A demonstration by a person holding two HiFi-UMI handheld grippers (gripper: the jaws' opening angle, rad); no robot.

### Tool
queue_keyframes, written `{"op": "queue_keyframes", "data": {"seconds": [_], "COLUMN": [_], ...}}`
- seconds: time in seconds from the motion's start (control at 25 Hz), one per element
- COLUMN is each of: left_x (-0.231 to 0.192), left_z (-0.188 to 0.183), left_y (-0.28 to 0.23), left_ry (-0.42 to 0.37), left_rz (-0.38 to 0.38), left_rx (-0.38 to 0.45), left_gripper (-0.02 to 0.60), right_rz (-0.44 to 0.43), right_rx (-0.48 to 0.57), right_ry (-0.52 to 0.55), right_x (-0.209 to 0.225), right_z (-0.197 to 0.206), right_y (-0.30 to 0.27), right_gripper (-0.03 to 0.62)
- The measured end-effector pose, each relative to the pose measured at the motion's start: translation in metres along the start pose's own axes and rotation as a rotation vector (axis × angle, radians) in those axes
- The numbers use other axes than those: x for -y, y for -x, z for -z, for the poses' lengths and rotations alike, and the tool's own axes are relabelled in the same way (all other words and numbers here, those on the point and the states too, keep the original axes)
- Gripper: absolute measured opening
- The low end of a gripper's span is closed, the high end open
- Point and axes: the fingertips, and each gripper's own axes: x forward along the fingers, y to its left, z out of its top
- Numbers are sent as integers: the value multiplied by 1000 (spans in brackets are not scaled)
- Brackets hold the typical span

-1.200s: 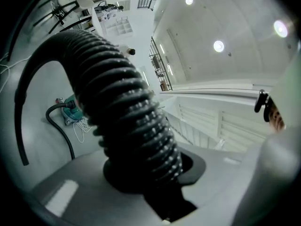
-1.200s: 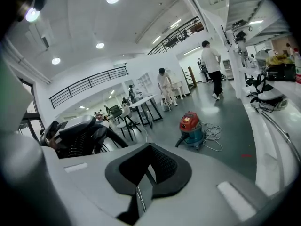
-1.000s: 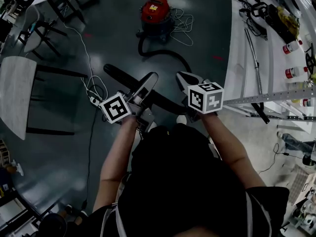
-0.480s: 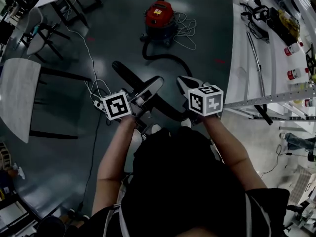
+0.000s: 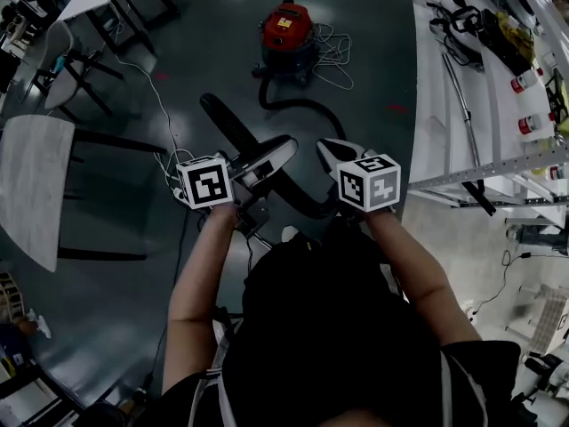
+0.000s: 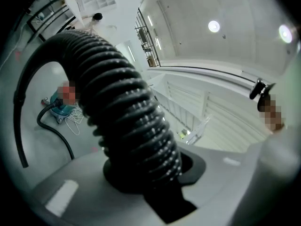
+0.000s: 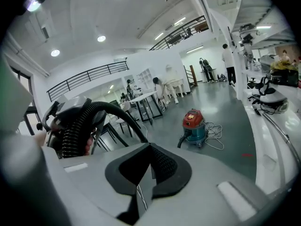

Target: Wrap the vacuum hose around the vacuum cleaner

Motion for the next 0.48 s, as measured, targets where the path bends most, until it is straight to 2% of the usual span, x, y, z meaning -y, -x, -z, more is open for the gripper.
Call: {"op": "queue_keyframes", "data": {"seconds": [0.28,0.48], "left_x": [-12,-19], "left_z": [-2,-8], "left_y": [-8,-32], "left_ry": [-11,4], "left_rz": [5,22], "left_rx": [-25,-39], "left_gripper": [123,123], "right_rz": [14,-19], "right_rx": [-17,-14], "right_ry": [-12,-4], "right_x": [15,34], "right_z": [1,-16], "right_y": [-12,-28], "right_gripper": [-3,-3]}}
